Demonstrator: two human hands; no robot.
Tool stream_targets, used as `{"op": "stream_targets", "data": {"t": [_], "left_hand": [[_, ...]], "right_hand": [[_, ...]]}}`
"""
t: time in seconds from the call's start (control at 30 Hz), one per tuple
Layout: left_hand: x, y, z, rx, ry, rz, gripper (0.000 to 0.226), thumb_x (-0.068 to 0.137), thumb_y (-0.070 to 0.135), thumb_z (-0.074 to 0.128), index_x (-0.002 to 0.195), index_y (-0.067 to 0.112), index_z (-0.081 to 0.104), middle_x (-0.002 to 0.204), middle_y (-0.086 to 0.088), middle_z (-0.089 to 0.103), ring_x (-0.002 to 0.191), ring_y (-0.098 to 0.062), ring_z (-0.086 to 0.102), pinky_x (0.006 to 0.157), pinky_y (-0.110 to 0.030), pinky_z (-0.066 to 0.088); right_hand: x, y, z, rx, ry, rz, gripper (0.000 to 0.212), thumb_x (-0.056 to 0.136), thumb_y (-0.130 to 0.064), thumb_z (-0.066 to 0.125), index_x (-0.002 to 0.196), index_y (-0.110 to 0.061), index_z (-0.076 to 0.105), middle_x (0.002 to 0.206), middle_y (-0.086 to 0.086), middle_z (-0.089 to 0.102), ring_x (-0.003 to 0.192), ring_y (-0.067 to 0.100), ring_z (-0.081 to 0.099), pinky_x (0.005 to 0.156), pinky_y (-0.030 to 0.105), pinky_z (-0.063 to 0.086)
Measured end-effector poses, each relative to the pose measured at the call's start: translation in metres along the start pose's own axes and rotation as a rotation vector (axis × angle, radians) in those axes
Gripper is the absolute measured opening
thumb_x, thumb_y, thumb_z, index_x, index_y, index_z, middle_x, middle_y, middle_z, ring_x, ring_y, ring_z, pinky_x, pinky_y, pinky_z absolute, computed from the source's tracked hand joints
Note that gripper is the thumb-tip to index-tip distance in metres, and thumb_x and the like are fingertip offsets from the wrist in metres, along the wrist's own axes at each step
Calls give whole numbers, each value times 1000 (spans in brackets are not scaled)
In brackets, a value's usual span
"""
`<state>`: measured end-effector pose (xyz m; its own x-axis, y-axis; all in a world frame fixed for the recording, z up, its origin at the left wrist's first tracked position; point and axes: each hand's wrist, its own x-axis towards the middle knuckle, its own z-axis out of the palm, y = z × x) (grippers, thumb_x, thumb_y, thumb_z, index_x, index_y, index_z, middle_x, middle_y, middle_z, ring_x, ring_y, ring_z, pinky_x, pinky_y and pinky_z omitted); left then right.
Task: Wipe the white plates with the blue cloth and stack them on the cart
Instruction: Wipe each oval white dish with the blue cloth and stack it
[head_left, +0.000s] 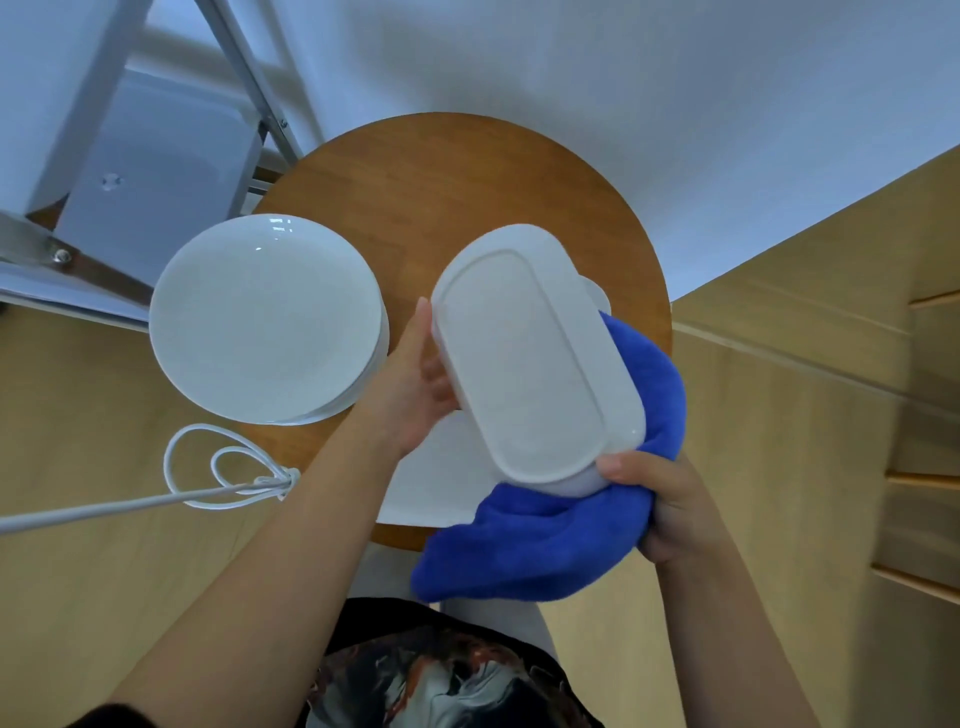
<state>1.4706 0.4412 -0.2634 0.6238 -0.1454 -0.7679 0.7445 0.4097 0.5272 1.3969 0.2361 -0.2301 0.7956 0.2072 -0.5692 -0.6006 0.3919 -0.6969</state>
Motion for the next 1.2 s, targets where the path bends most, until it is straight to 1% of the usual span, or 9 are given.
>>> {"op": "stream_targets", "data": {"t": [0.17, 0.37, 0.47, 0.53, 0.67, 0.77, 0.93, 1.07, 1.2], "left_hand": [[0, -4, 0, -356, -299, -21, 57, 91, 61, 39, 119, 20, 67, 121, -8, 66, 112, -26, 62, 88, -43, 52], [-6, 11, -15, -290, -217, 68, 64, 84, 55, 46, 133, 15, 54, 130, -9, 61, 117, -24, 60, 90, -41, 52], [-8, 20, -12, -281, -143, 87, 63, 88, 54, 43, 135, 12, 50, 130, -9, 60, 117, -23, 60, 89, -39, 53], [-10, 23, -3, -289, -109, 68, 57, 94, 52, 40, 133, 11, 53, 126, -9, 63, 113, -23, 62, 87, -39, 54], [-19, 19, 26, -111, -170, 28, 49, 97, 51, 39, 101, 17, 73, 102, -7, 73, 91, -18, 71, 69, -30, 58], [-26, 13, 38, 4, -176, 10, 42, 93, 49, 51, 99, 15, 73, 96, -8, 74, 84, -18, 72, 65, -26, 57], [-32, 5, 32, -83, -211, -38, 34, 93, 39, 51, 95, 15, 75, 102, -8, 73, 90, -18, 71, 66, -26, 57], [-37, 2, 30, -105, -253, -82, 34, 91, 42, 52, 94, 19, 78, 108, -7, 72, 97, -18, 70, 75, -29, 58], [-43, 1, 33, -111, -310, -54, 50, 88, 61, 44, 112, 26, 71, 117, -4, 69, 108, -17, 65, 87, -32, 54]], "right_hand": [[5, 15, -10, 174, 35, 177, 62, 53, -13, 70, 115, -9, 64, 111, 16, 68, 100, 29, 67, 76, 35, 57], [6, 17, -4, -361, 447, 17, 45, 70, -25, 76, 111, -13, 61, 103, 10, 70, 103, 33, 65, 87, 45, 54], [-2, 14, 12, -599, 668, -253, 47, 66, -40, 73, 108, -36, 53, 96, -19, 67, 97, 3, 63, 77, 13, 51], [-6, 10, 30, -668, 562, -383, 54, 63, -50, 73, 110, -51, 47, 102, -36, 61, 98, -13, 57, 72, 2, 44], [2, 28, 67, -952, 260, -381, 62, 82, -64, 44, 138, -55, 18, 153, -25, 15, 141, -5, 15, 109, 9, 18], [15, 30, 82, -970, 287, -369, 49, 93, -49, 28, 134, -49, 1, 151, -24, 1, 140, -8, 3, 105, 1, 4], [26, 24, 96, -999, 471, -428, 43, 89, -57, 20, 130, -57, 9, 159, -3, 8, 143, 7, 10, 110, 17, 12], [34, 9, 104, -1104, 579, -477, 49, 95, -39, 31, 143, -28, 38, 153, 11, 28, 139, 26, 30, 112, 43, 29], [41, -3, 110, -1151, 674, -521, 38, 100, -23, 38, 133, -11, 53, 140, 11, 49, 129, 27, 43, 106, 34, 30]]}}
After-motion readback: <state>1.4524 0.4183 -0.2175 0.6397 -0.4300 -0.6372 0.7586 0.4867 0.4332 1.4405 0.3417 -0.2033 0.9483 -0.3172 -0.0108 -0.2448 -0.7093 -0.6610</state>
